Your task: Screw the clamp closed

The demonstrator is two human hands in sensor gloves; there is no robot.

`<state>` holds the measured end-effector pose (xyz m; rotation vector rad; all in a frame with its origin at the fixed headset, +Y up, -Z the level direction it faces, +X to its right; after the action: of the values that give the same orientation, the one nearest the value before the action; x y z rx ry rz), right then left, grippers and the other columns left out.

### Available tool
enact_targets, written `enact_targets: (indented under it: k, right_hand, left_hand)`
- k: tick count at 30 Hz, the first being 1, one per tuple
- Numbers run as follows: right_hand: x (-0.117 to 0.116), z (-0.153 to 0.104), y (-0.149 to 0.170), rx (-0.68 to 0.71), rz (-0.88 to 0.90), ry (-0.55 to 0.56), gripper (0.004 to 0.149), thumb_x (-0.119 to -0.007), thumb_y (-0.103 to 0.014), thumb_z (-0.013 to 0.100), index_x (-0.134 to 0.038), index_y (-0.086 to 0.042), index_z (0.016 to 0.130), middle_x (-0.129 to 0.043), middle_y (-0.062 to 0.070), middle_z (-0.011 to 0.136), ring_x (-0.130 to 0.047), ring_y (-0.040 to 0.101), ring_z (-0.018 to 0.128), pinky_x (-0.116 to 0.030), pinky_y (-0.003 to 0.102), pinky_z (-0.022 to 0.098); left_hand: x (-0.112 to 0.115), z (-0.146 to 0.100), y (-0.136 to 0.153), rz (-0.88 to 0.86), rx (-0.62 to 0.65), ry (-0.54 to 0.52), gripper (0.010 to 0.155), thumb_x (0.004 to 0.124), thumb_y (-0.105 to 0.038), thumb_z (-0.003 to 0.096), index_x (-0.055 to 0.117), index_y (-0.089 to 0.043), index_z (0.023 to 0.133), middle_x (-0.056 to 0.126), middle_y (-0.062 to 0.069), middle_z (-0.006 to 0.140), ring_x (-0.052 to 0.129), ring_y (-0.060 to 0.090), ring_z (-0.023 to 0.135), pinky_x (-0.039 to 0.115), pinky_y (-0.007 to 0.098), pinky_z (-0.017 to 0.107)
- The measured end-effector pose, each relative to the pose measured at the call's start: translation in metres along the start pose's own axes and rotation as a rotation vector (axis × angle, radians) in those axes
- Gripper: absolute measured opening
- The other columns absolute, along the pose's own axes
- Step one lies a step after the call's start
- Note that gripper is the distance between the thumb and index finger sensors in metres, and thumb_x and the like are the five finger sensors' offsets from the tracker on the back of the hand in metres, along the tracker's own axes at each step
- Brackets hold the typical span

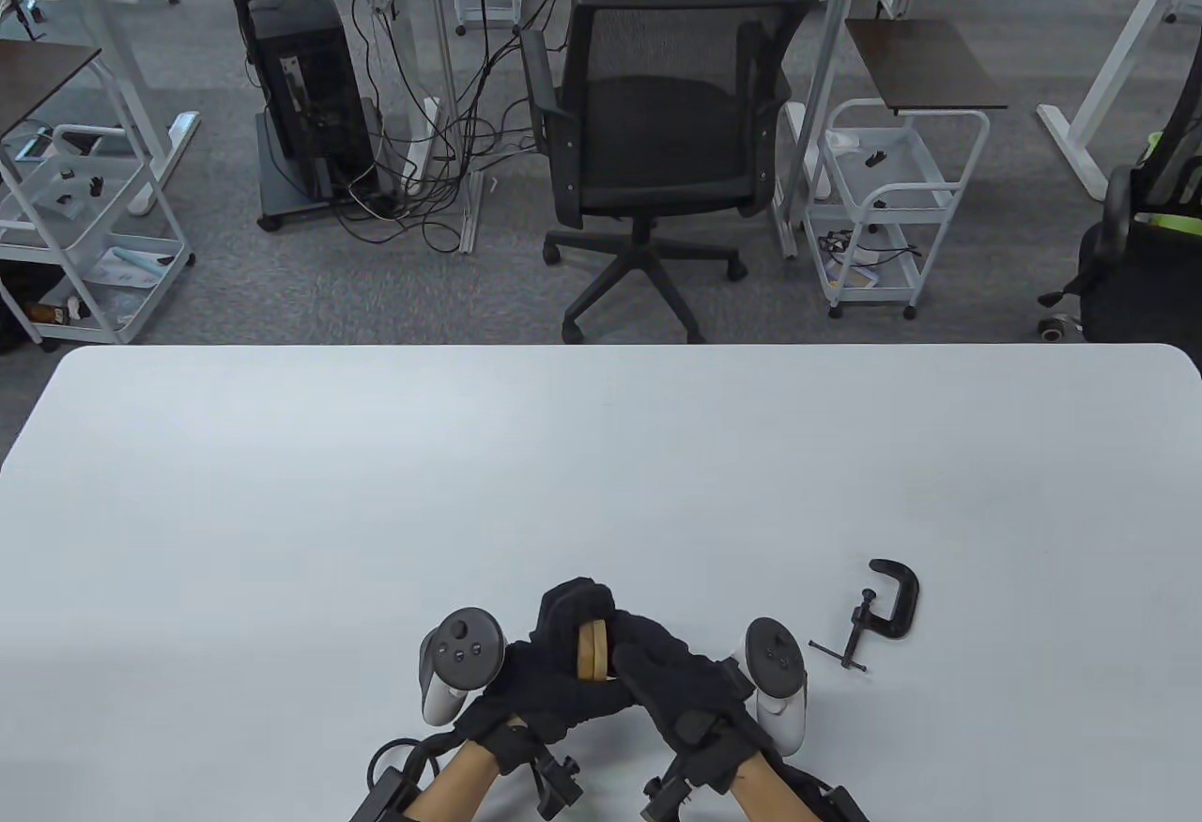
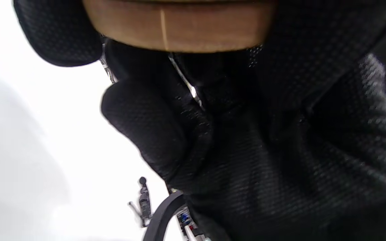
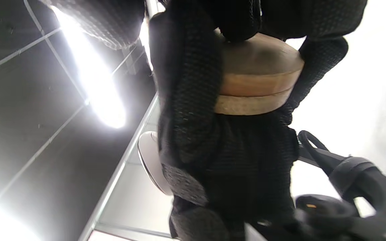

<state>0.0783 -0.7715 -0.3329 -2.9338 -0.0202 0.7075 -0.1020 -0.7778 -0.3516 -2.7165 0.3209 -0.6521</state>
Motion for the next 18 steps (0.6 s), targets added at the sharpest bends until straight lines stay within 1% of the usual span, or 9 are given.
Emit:
enact_targets:
  k: [2, 4, 8, 11, 12, 14, 16, 17, 18]
  right_hand:
    - [0.008, -0.003, -0.013, 0.033, -0.090, 0.087, 0.071, -0.074, -0.047, 0.051, -0.056, -0.004, 0.104, -0.056, 0.029, 0.103, -0.063, 0.060, 0.081, -0.067, 0.062, 0.052]
    - [0.023, -0.007, -0.028, 0.076, -0.192, 0.166, 0.071, -0.077, -0.047, 0.050, -0.057, -0.003, 0.103, -0.056, 0.030, 0.103, -0.062, 0.061, 0.081, -0.067, 0.062, 0.052]
    - [0.068, -0.015, -0.062, 0.099, -0.406, 0.357, 0.071, -0.079, -0.045, 0.050, -0.058, -0.002, 0.103, -0.057, 0.031, 0.102, -0.064, 0.061, 0.080, -0.068, 0.062, 0.051]
    - [0.107, -0.021, -0.080, 0.035, -0.624, 0.493, 0.070, -0.080, -0.045, 0.050, -0.060, -0.002, 0.102, -0.059, 0.032, 0.101, -0.067, 0.059, 0.079, -0.070, 0.061, 0.050]
    - [0.125, -0.025, -0.082, -0.004, -0.716, 0.572, 0.070, -0.080, -0.045, 0.050, -0.062, -0.002, 0.101, -0.062, 0.032, 0.099, -0.070, 0.058, 0.077, -0.072, 0.059, 0.049]
    - [0.149, -0.033, -0.076, -0.106, -0.799, 0.653, 0.070, -0.080, -0.046, 0.049, -0.061, -0.002, 0.101, -0.062, 0.032, 0.099, -0.071, 0.057, 0.077, -0.072, 0.059, 0.048]
    - [0.176, -0.043, -0.054, -0.243, -0.863, 0.736, 0.073, -0.081, -0.045, 0.049, -0.060, 0.000, 0.101, -0.061, 0.034, 0.099, -0.070, 0.059, 0.076, -0.072, 0.059, 0.048]
    - [0.184, -0.046, -0.045, -0.302, -0.890, 0.731, 0.074, -0.081, -0.046, 0.049, -0.059, 0.001, 0.101, -0.060, 0.035, 0.099, -0.070, 0.060, 0.076, -0.072, 0.060, 0.048]
    - [0.192, -0.050, -0.032, -0.401, -0.936, 0.713, 0.077, -0.081, -0.048, 0.049, -0.056, 0.002, 0.102, -0.058, 0.036, 0.099, -0.068, 0.060, 0.076, -0.071, 0.060, 0.048]
  left_hand:
    - [-0.004, 0.001, -0.002, -0.044, 0.007, -0.028, 0.099, 0.101, -0.052, 0.0407, 0.027, -0.047, 0.107, 0.021, 0.021, 0.117, 0.046, 0.059, 0.098, 0.082, 0.062, 0.054]
    - [-0.009, 0.000, -0.003, -0.043, 0.010, -0.044, 0.099, 0.101, -0.052, 0.0406, 0.027, -0.048, 0.107, 0.021, 0.021, 0.117, 0.046, 0.059, 0.098, 0.082, 0.062, 0.054]
    - [-0.020, -0.005, 0.001, -0.052, -0.001, -0.073, 0.099, 0.101, -0.052, 0.0411, 0.027, -0.047, 0.107, 0.021, 0.021, 0.117, 0.046, 0.059, 0.098, 0.082, 0.062, 0.054]
    - [-0.027, -0.007, 0.003, -0.052, -0.007, -0.095, 0.099, 0.100, -0.052, 0.0415, 0.027, -0.047, 0.107, 0.021, 0.022, 0.117, 0.046, 0.059, 0.098, 0.081, 0.062, 0.054]
    - [-0.028, -0.006, 0.003, -0.047, -0.006, -0.095, 0.099, 0.100, -0.053, 0.0415, 0.026, -0.047, 0.107, 0.021, 0.022, 0.117, 0.046, 0.059, 0.098, 0.081, 0.062, 0.054]
    - [-0.027, -0.006, 0.005, -0.055, -0.012, -0.096, 0.099, 0.100, -0.053, 0.0417, 0.026, -0.047, 0.107, 0.021, 0.022, 0.117, 0.046, 0.059, 0.098, 0.081, 0.062, 0.054]
    - [-0.024, -0.004, 0.006, -0.047, -0.020, -0.085, 0.099, 0.100, -0.053, 0.0419, 0.026, -0.047, 0.108, 0.021, 0.022, 0.117, 0.046, 0.059, 0.098, 0.082, 0.062, 0.054]
    - [-0.023, -0.003, 0.007, -0.040, -0.023, -0.079, 0.099, 0.100, -0.053, 0.0418, 0.026, -0.047, 0.108, 0.021, 0.022, 0.117, 0.047, 0.059, 0.098, 0.082, 0.062, 0.054]
    - [-0.021, -0.002, 0.007, -0.035, -0.025, -0.068, 0.099, 0.100, -0.053, 0.0419, 0.026, -0.047, 0.108, 0.021, 0.022, 0.117, 0.046, 0.059, 0.098, 0.082, 0.062, 0.054]
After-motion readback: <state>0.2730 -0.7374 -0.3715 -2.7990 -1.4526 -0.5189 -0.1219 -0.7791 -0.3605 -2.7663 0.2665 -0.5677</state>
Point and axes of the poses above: the tracker on the back of each hand, its own y axis roughly to the little-finger side, its own z axis roughly from the wrist to the fingertips, x = y × z, the point moved 3 cm from there along z, roughly from the wrist to the fingertips
